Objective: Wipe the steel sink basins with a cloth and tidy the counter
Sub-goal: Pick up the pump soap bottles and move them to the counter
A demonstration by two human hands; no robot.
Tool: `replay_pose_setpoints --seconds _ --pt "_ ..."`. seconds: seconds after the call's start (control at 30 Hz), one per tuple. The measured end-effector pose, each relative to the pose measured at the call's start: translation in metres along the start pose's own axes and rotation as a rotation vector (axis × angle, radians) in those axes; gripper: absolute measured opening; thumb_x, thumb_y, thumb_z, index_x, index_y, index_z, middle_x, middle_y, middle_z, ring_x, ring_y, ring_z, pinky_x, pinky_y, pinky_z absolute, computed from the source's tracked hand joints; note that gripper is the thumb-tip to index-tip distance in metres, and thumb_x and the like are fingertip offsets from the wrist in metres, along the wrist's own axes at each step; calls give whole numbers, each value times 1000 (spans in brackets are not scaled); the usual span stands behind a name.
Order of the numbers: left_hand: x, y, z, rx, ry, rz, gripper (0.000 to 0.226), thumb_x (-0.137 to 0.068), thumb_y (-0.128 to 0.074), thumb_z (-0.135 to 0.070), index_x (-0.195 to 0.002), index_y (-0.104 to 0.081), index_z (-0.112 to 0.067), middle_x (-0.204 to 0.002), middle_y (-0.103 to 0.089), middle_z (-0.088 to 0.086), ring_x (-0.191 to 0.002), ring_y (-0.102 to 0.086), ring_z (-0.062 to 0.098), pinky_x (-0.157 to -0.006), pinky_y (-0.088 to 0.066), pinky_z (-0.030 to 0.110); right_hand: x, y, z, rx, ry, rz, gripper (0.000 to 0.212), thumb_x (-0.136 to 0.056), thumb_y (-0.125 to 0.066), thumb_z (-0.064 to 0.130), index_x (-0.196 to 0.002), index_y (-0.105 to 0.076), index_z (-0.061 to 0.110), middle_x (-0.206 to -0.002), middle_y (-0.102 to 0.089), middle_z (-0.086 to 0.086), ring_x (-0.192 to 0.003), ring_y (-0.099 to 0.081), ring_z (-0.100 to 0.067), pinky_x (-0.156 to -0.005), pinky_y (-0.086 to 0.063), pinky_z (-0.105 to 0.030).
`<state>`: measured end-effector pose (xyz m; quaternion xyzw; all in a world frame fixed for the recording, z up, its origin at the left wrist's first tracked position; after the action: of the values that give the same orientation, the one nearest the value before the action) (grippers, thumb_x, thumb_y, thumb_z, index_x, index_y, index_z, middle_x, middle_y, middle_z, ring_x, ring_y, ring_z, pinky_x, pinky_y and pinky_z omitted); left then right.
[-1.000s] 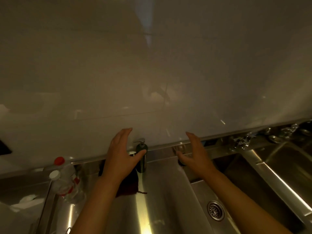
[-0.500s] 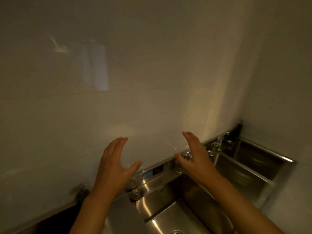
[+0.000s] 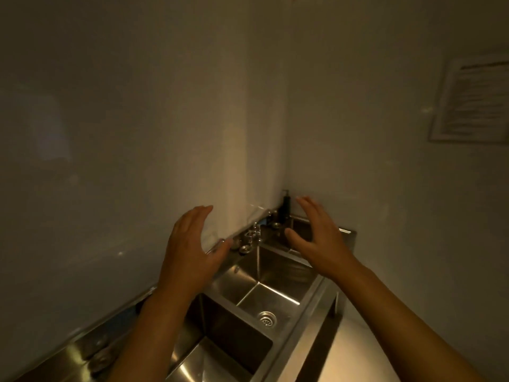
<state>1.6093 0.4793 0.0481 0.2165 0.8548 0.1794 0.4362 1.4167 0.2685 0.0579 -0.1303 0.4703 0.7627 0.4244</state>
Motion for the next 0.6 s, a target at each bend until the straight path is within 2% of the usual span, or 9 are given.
replay_pose_setpoints --seconds 0.07,0.17,0.3,0.4,0.5,0.6 --pt "-5 -35 -28 22 -14 34 81 -86 -82 -39 -154 -39 -33 -159 -39 -5 -143 -30 7 -117 -35 39 7 32 -28 20 -10 -33 81 -89 -52 67 -158 -23 37 -166 -21 10 -149 -23 -10 -119 -27 -42" --pt "-15 -82 -66 59 -57 64 78 -86 -82 -36 -153 -41 -31 -158 -40 -4 -138 -28 2 -113 -32 34 19 78 -68 57 -67 -75 76 -95 -58 57 -159 -20 39 -167 -18 12 -153 -19 -12 -122 -27 -51" --pt "-30 -140 -111 106 -132 116 76 -85 -82 -36 -151 -44 -30 -155 -45 -1 -137 -35 8 -110 -33 33 34 140 -113 130 -118 -147 75 -95 -56 59 -158 -21 40 -166 -19 13 -153 -19 -10 -122 -28 -52" --pt "-40 -181 -136 141 -180 160 76 -86 -80 -39 -151 -43 -32 -155 -45 -3 -136 -34 6 -110 -35 34 44 178 -141 176 -168 -200 75 -94 -54 61 -158 -21 40 -167 -20 11 -153 -18 -10 -123 -27 -51" --pt "-46 -217 -156 175 -196 211 76 -87 -79 -40 -152 -41 -33 -156 -43 -3 -141 -37 13 -114 -39 42 57 204 -162 209 -211 -233 76 -93 -51 65 -157 -21 40 -166 -21 12 -153 -19 -9 -123 -26 -49" --pt "-51 -249 -175 197 -216 244 75 -87 -78 -41 -153 -42 -33 -156 -43 -3 -143 -41 20 -115 -42 50 67 225 -183 243 -247 -252 75 -92 -50 66 -157 -19 43 -166 -20 13 -149 -14 1 -124 -23 -45"
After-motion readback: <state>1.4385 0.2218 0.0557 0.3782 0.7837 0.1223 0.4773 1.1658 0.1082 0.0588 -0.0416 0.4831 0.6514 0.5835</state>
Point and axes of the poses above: each hand's wrist, its own x-axis away from the middle knuckle, its own y-axis out of the back of the hand, z = x × y, the point moved 2 cm from there along -x, towards the middle knuckle
